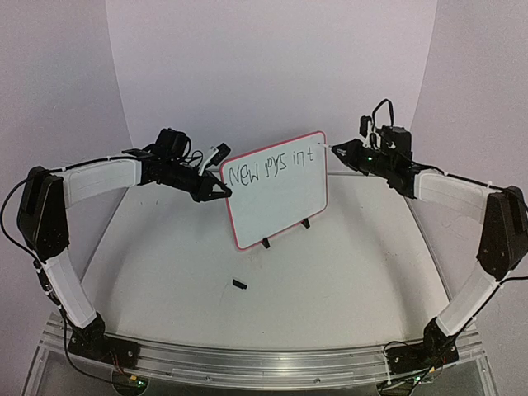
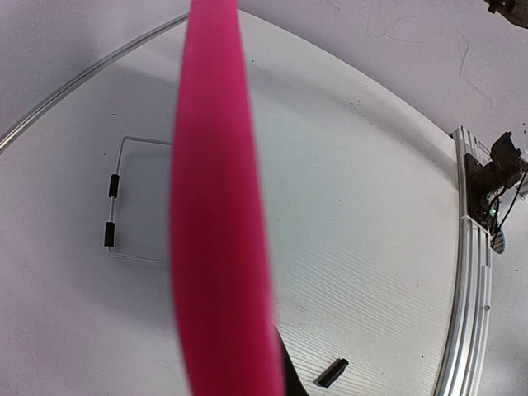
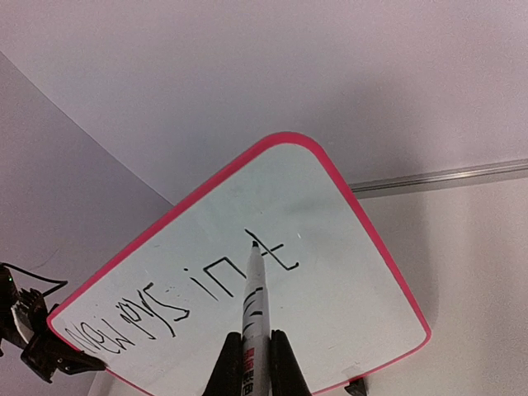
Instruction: Write a sentence on the whiteboard
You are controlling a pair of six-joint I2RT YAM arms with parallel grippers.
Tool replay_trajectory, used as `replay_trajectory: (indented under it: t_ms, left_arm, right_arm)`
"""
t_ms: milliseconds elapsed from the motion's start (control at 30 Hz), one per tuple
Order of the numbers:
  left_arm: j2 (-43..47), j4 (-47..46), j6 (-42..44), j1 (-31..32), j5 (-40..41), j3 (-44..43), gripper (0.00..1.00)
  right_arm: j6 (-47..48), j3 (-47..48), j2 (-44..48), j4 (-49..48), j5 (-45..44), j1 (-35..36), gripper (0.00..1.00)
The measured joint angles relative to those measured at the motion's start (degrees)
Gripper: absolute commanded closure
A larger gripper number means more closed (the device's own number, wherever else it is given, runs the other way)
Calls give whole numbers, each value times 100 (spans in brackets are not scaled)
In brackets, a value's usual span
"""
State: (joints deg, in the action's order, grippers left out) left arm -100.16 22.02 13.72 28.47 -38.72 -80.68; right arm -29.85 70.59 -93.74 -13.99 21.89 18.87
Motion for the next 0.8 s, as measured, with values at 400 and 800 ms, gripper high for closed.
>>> replay_trajectory:
  t_ms: [400, 800]
  left_arm:
    - [0, 0, 0, 0, 0, 0, 100]
    - [-2, 2, -15, 0, 7, -2, 100]
  right_arm:
    - [38, 548, -385, -5, 30, 0, 100]
    - [55, 592, -720, 6, 25, -11, 100]
